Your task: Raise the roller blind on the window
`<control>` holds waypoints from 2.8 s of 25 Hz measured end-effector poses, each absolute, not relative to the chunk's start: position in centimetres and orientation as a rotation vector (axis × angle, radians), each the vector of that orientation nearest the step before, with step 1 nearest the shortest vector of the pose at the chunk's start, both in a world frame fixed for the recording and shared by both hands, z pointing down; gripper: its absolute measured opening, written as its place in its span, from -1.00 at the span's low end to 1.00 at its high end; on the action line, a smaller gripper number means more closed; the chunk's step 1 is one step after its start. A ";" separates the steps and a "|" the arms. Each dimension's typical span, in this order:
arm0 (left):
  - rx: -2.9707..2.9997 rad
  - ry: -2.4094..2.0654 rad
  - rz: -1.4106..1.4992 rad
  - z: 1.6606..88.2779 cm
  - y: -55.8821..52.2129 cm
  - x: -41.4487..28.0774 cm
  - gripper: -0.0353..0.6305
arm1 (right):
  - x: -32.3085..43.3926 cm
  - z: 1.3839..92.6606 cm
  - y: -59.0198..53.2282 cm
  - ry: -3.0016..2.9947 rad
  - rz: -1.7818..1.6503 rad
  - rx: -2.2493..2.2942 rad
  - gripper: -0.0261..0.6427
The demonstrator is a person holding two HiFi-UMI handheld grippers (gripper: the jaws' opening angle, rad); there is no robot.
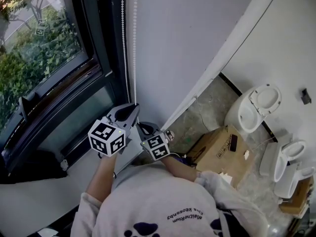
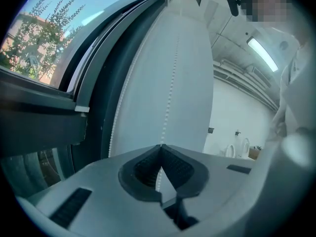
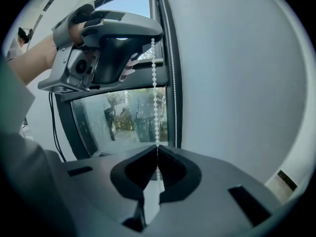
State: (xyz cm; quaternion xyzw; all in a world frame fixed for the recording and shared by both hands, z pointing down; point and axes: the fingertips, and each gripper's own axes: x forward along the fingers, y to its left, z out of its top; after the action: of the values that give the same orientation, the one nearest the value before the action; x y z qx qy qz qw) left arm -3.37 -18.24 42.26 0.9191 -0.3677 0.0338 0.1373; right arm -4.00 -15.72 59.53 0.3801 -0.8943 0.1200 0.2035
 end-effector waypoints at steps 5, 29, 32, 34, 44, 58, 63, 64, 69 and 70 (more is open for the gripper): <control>2.649 -1.067 0.080 43.2 -18.0 -3.2 -0.87 | -3.8 60.4 -15.5 -2.483 0.356 1.051 -0.89; 2.664 -1.073 0.046 43.1 -17.9 -3.2 -0.87 | -1.2 34.6 -15.1 -2.837 0.047 1.242 -0.67; 2.665 -1.074 0.045 43.1 -17.9 -3.2 -0.87 | -2.0 31.0 -15.4 -2.884 -0.013 1.237 -0.67; 2.665 -1.075 0.042 43.1 -17.8 -3.2 -0.87 | -2.5 29.2 -15.9 -2.911 -0.043 1.238 -0.67; 2.668 -1.073 0.022 43.1 -17.2 -3.1 -0.87 | -4.4 23.6 -17.5 -2.989 -0.133 1.197 -0.68; 2.660 -1.083 0.034 44.1 -17.0 -3.0 -0.87 | -4.7 23.4 -18.3 -2.985 -0.163 1.195 -0.89; 2.634 -1.089 0.070 47.0 -16.7 -3.1 -0.87 | -4.8 26.3 -18.3 -2.946 -0.130 1.205 -0.89; 2.625 -1.090 0.073 47.6 -16.7 -3.2 -0.87 | -4.7 26.9 -18.3 -2.937 -0.125 1.210 -0.89; 2.610 -1.098 0.133 50.3 -16.4 -3.4 -0.87 | -4.8 29.6 -18.1 -2.909 -0.099 1.212 -0.89; 2.604 -1.097 0.141 50.7 -16.3 -3.5 -0.87 | -4.8 30.1 -18.0 -2.902 -0.097 1.213 -0.89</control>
State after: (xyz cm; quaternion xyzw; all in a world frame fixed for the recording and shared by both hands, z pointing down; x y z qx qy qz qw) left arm -3.46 -16.34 50.73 0.9092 -0.3830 0.0491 0.1559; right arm -4.80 -18.04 30.05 0.3854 -0.9222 -0.0307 -0.0025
